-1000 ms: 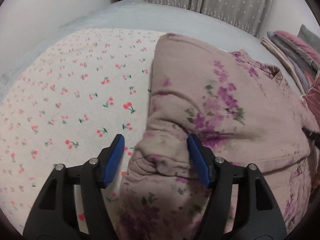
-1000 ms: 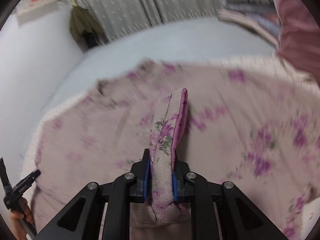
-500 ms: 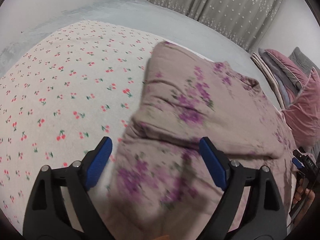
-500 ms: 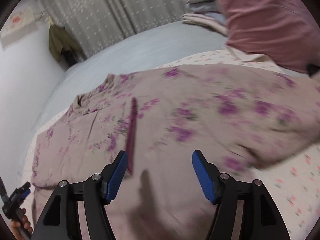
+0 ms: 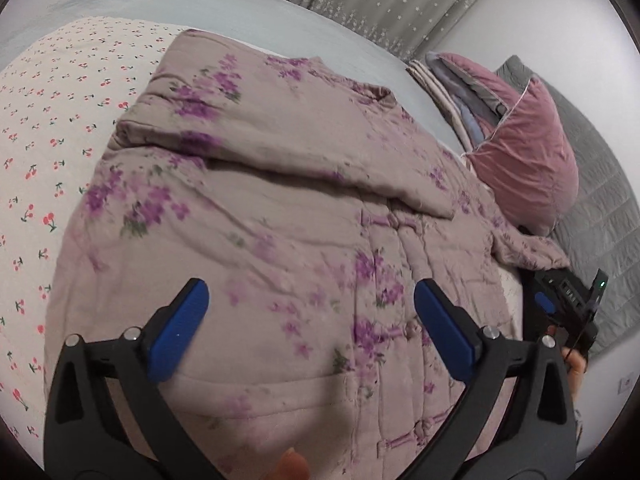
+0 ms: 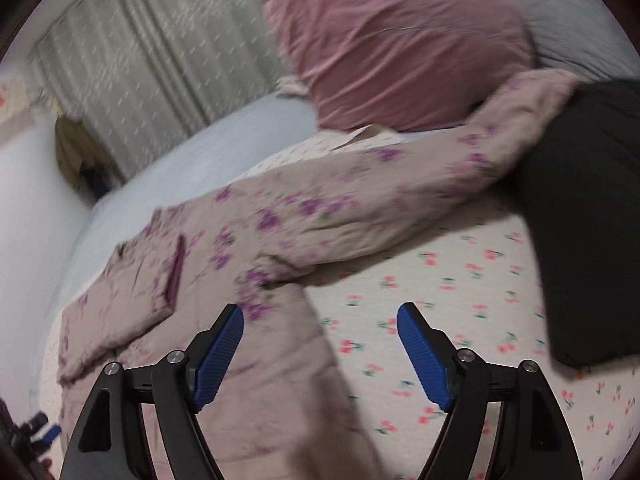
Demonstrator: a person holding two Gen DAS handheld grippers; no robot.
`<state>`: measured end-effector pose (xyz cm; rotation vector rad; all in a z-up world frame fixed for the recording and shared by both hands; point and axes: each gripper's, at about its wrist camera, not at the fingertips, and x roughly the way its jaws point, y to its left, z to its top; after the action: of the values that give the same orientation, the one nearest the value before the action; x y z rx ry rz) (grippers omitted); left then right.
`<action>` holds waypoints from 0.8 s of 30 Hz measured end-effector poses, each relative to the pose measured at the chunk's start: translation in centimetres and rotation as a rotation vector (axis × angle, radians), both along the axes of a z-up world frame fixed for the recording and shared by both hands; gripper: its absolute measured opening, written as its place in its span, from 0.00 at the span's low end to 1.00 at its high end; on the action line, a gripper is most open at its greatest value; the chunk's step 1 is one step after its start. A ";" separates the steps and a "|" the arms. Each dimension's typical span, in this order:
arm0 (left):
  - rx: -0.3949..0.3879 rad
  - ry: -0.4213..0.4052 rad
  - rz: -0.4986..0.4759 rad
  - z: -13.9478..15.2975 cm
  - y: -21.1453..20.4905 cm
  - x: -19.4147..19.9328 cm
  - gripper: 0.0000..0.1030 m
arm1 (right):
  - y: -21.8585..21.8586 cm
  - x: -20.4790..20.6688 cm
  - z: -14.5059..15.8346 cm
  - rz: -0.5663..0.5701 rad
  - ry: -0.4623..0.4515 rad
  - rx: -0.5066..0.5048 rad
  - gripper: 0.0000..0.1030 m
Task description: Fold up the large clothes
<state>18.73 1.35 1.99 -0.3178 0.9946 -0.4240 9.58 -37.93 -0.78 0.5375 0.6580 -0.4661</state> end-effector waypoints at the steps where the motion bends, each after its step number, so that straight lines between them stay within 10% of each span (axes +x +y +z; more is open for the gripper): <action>1: 0.023 -0.013 -0.005 -0.2 -0.5 -0.2 0.99 | -0.6 -0.2 0.0 -0.007 0.012 0.011 0.79; 16: 0.099 -0.087 0.059 -1.2 0.1 0.0 0.99 | -14.6 -0.8 3.9 -0.330 0.029 -0.102 0.79; 24: 0.113 -0.095 0.100 -2.1 0.8 0.7 0.99 | -20.8 3.1 1.2 -0.330 0.133 -0.074 0.74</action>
<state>19.42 2.14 -0.14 -0.2421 0.9023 -0.2878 12.71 -58.74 0.43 0.5508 0.6782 -0.8391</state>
